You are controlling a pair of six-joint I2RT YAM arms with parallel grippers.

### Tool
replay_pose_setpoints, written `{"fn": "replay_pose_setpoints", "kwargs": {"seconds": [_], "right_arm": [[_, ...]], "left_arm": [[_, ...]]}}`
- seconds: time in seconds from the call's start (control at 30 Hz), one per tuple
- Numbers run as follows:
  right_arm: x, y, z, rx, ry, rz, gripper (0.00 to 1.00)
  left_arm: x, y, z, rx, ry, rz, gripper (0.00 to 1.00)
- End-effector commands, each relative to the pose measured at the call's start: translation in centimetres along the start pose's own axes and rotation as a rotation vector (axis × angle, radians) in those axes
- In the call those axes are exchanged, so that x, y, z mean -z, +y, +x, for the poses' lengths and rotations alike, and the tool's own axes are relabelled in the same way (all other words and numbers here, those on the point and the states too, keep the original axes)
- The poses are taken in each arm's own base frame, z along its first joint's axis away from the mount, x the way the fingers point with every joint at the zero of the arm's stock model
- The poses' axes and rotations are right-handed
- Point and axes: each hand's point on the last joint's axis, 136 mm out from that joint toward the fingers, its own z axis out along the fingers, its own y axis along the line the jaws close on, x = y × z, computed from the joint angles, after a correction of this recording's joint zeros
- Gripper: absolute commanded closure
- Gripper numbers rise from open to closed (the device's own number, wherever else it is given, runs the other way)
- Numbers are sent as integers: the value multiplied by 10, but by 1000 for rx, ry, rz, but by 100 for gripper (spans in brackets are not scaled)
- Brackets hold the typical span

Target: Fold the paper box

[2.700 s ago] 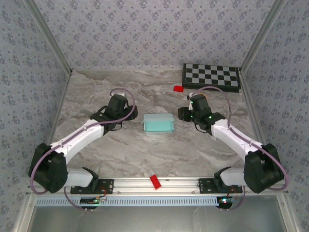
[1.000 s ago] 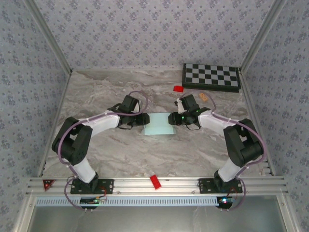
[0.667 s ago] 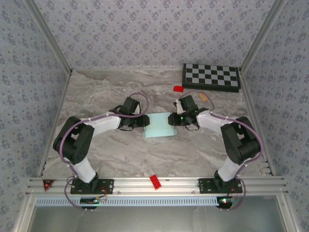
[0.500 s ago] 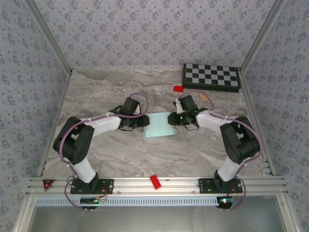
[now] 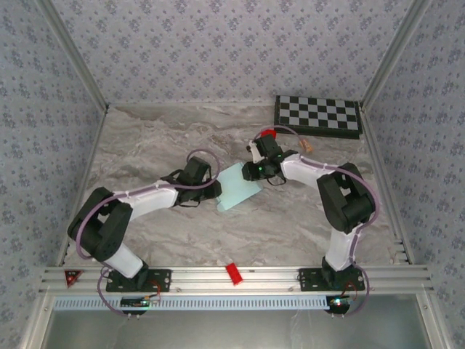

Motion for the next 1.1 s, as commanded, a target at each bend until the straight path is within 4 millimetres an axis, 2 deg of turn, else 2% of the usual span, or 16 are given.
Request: {"fn": "replay_pose_setpoints", "kwargs": {"seconds": [0.0,0.2,0.33,0.53,0.63,0.73,0.8,0.93,1.0,1.07], "right_arm": [[-22,-12,35,72,169,93,70],[-35,-6,21,143,184,121,70],[-33,0,8,172,166,135,69],[-8,5,-21,163,86,142,60],[14,7,-39,144,25,134,57],[38,5,-51,110,-31,117,55],[53,2,-53,77,-68,106,54],[78,-8,-46,7,-124,94,54],[87,-12,-37,-21,-150,84,53],[90,-16,-18,-51,-140,72,53]], "left_arm": [[1,12,34,8,71,-68,62],[0,8,52,6,88,-72,60],[4,-1,56,-11,86,-60,58],[25,-23,35,-33,24,-12,46],[41,-31,19,-73,-27,-13,38],[56,-33,5,-122,-65,-47,35],[63,-32,-5,-161,-86,-80,33],[66,-26,-27,-223,-97,-101,29],[64,-27,-37,-254,-84,-64,26],[59,-29,-44,-295,-69,-22,22]]}}
